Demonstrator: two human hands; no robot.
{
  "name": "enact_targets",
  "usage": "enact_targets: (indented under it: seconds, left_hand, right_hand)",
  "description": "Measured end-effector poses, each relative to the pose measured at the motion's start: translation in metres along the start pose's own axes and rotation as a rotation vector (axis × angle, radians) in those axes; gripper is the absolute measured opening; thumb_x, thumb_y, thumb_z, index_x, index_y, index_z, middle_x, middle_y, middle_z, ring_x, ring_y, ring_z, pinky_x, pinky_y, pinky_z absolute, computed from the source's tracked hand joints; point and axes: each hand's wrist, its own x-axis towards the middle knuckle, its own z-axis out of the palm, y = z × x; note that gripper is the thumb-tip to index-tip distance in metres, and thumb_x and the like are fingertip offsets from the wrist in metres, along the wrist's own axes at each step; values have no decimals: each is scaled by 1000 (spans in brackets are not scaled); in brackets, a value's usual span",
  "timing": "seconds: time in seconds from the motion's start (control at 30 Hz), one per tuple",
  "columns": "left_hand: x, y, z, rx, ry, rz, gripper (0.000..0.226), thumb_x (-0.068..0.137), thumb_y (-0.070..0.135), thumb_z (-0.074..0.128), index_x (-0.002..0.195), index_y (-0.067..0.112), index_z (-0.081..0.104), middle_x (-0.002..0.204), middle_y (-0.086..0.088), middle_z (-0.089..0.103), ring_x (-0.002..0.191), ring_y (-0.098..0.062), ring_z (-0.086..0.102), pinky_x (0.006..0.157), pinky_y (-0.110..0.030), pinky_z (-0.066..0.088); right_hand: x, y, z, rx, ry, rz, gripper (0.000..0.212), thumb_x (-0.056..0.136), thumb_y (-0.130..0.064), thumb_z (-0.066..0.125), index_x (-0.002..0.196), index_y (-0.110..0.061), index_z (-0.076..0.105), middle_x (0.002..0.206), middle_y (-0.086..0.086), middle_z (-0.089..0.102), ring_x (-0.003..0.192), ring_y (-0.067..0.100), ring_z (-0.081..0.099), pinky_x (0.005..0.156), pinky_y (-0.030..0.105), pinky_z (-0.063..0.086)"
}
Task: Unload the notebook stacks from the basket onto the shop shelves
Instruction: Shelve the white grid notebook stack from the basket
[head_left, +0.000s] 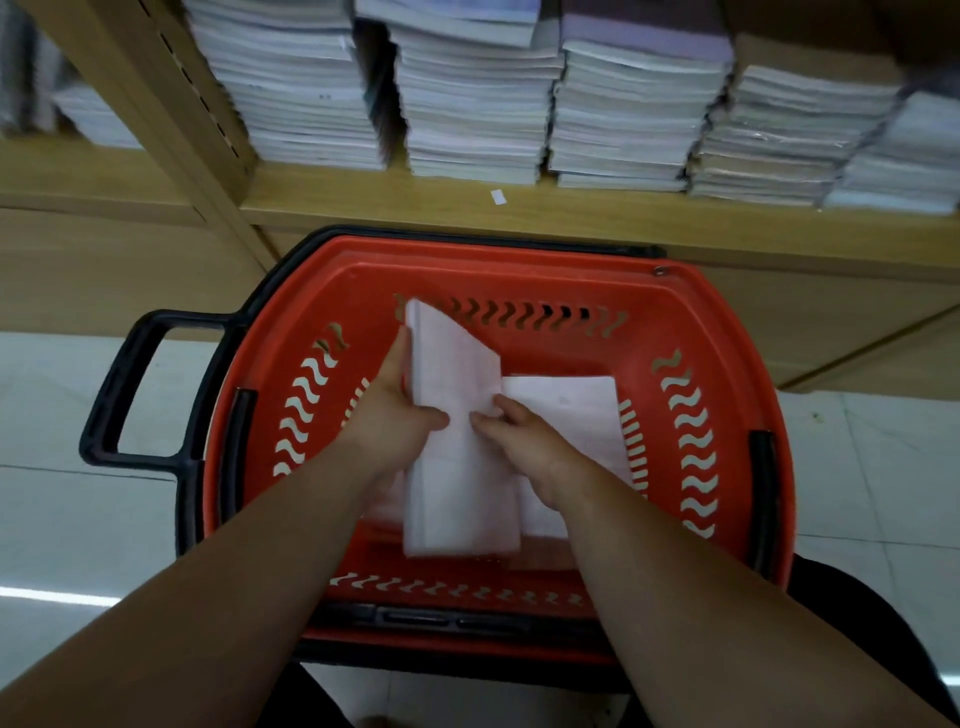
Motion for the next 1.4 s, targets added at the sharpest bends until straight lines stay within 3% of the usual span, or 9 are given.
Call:
enact_targets:
  seconds: [0.17,0.33,0.43,0.53,0.67,0.8,1.0,1.23,1.4]
  left_hand:
    - [-21,31,22,-254,-125,27,103,82,-14,67,154,48,28,130,3,65,109,-23,69,89,-48,59]
    - [-5,30,49,-401,-239,-71,99,83,-19,61,149,50,34,123,-1,73,110,-29,70,91,-51,57]
    - [8,10,71,-143,-254,-145,109,84,-21,56,156,48,14,136,-4,61,108,-27,66,78,-43,58]
    - [17,-13,90,140,-264,-229,113,87,-7,58,153,56,-9,131,-9,61,98,-34,67,76,-51,61]
    - [29,-34,115,330,-212,-216,119,83,2,60,147,59,-21,118,-12,64,92,-36,68,75,-55,61]
    - [24,-35,125,536,-69,-257,112,86,15,64,150,54,-20,123,-10,37,98,-34,56,84,-47,58]
    - [33,-44,119,308,-127,-227,104,89,9,64,158,41,-7,119,-6,59,94,-26,65,69,-35,56]
    - [39,-48,112,-63,-156,-254,86,90,2,67,154,42,26,135,-1,60,118,-29,60,101,-52,51]
    - [34,-45,112,-90,-210,-162,90,96,1,58,159,44,11,144,7,53,127,-22,54,107,-47,47]
  right_hand:
    - [-34,-10,-40,137,-2,17,81,82,-73,65,151,-63,25,153,-19,41,131,18,50,109,50,43]
    - [-45,-8,-90,189,330,-169,70,95,-34,70,153,-50,35,142,-15,52,112,7,59,89,28,50]
    - [-38,4,-103,-140,428,-158,86,95,-6,64,161,-38,19,155,-3,44,119,18,59,87,26,52]
    - [-24,23,-97,-505,421,-14,93,95,-4,54,163,-39,1,167,5,24,129,29,53,95,36,55]
    - [-6,38,-99,-591,392,190,92,98,-9,52,162,-29,-11,170,11,16,146,35,39,117,42,39]
    - [1,45,-97,-549,385,226,100,100,-16,55,158,-31,-25,172,10,4,152,36,27,123,45,29]
    - [3,52,-92,-500,381,222,107,100,-31,62,157,-29,-28,171,4,-16,158,33,6,128,42,14]
    - [5,50,-95,-354,375,202,110,95,-42,68,160,-32,-20,172,1,-4,157,34,10,127,49,18]
    - [-4,48,-92,-167,386,138,107,92,-32,73,160,-44,-8,169,-4,21,151,33,28,121,52,32]
